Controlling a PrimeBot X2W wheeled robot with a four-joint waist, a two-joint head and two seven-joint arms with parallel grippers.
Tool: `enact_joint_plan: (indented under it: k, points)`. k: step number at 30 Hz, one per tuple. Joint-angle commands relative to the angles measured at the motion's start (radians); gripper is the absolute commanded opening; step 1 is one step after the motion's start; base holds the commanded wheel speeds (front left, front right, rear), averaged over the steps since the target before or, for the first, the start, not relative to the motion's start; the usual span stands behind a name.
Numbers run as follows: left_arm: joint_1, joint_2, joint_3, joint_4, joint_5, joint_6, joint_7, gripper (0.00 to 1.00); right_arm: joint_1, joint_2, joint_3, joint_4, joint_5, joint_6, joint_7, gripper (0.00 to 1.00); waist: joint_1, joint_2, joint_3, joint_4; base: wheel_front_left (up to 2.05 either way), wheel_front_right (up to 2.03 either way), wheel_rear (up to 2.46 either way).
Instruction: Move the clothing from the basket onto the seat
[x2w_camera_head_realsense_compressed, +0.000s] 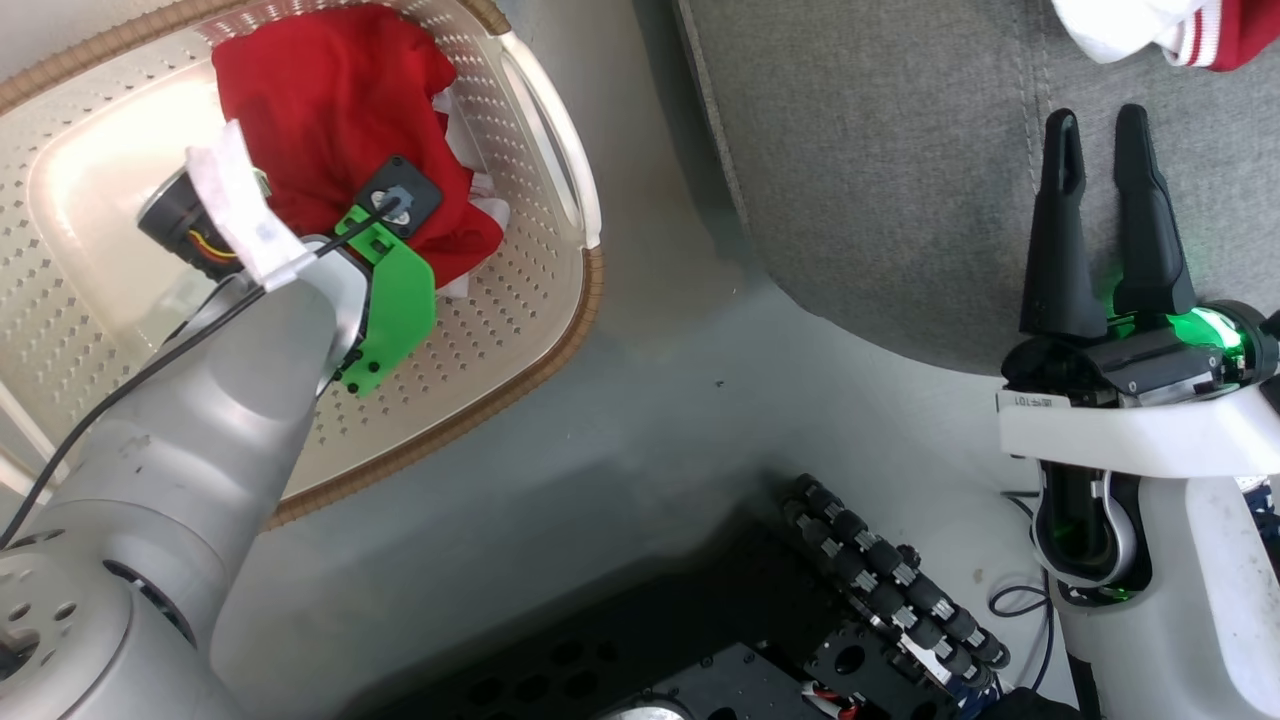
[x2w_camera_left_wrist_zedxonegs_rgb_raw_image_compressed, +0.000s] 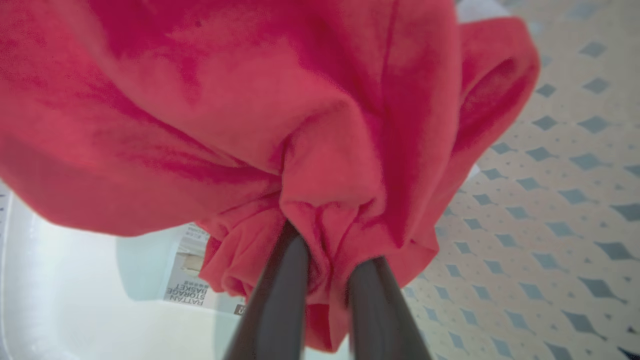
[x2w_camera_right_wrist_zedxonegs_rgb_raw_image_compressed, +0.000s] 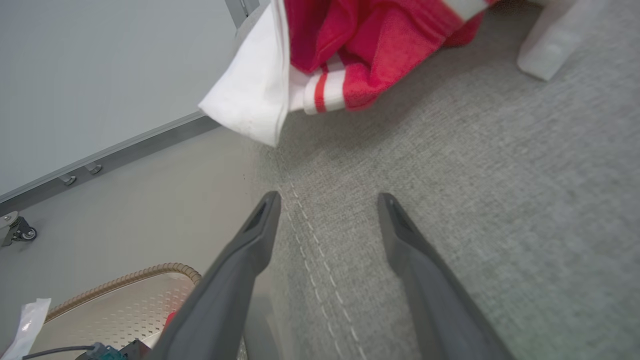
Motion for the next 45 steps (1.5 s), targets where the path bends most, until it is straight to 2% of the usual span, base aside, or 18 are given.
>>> enact_joint_plan:
  k: [1,9,17,22,29,32,36,40,45]
  points:
    - [-0.001,0.013,0.002,0.003,-0.015,-0.001,-0.008,0.00,0.007,0.009,0.021,0.058,0.013,-0.005,0.037,1.00,0.0000,0.0000,-0.009,-0.004,0.00,0.00,0.00]
    - [0.046,0.034,0.040,0.004,-0.074,-0.002,-0.090,0.00,-0.081,0.006,0.029,0.067,0.018,-0.003,0.025,1.00,0.0000,0.0000,-0.088,-0.013,0.00,0.00,0.00]
    - [0.155,0.005,0.073,0.005,-0.127,-0.002,-0.186,0.00,-0.045,0.004,0.007,0.104,-0.049,-0.003,0.021,1.00,0.0000,0.0000,-0.303,0.061,0.00,0.00,0.00]
    - [0.241,-0.020,0.084,0.005,-0.156,-0.002,-0.257,0.00,0.003,0.004,0.005,0.141,-0.084,-0.003,0.021,1.00,0.0000,0.0000,-0.476,0.108,0.00,0.00,0.00]
    - [0.353,-0.031,0.079,0.001,-0.161,-0.002,-0.324,0.00,0.075,-0.010,0.023,0.187,-0.116,-0.003,0.021,1.00,0.0000,0.0000,-0.685,0.160,0.00,0.00,0.00]
    - [0.389,-0.023,0.104,-0.022,-0.174,0.014,-0.339,0.00,0.106,-0.022,0.028,0.200,-0.114,-0.003,0.021,1.00,0.0000,0.0000,-0.759,0.183,0.00,0.00,0.00]
    - [0.417,0.020,0.198,-0.175,-0.172,0.066,-0.340,0.00,0.141,-0.031,0.024,0.209,-0.113,-0.003,0.021,1.00,0.0000,0.0000,-0.832,0.213,0.00,0.00,0.00]
    - [0.497,0.080,0.346,-0.391,-0.125,0.124,-0.340,0.00,0.172,-0.030,0.025,0.216,-0.111,-0.003,0.021,1.00,0.0000,0.0000,-0.898,0.234,0.00,0.00,0.00]
    - [0.648,0.118,0.574,-0.671,-0.028,0.146,-0.340,0.00,0.210,-0.030,0.034,0.224,-0.107,-0.003,0.021,1.00,0.0000,0.0000,-0.967,0.252,0.00,0.00,0.00]
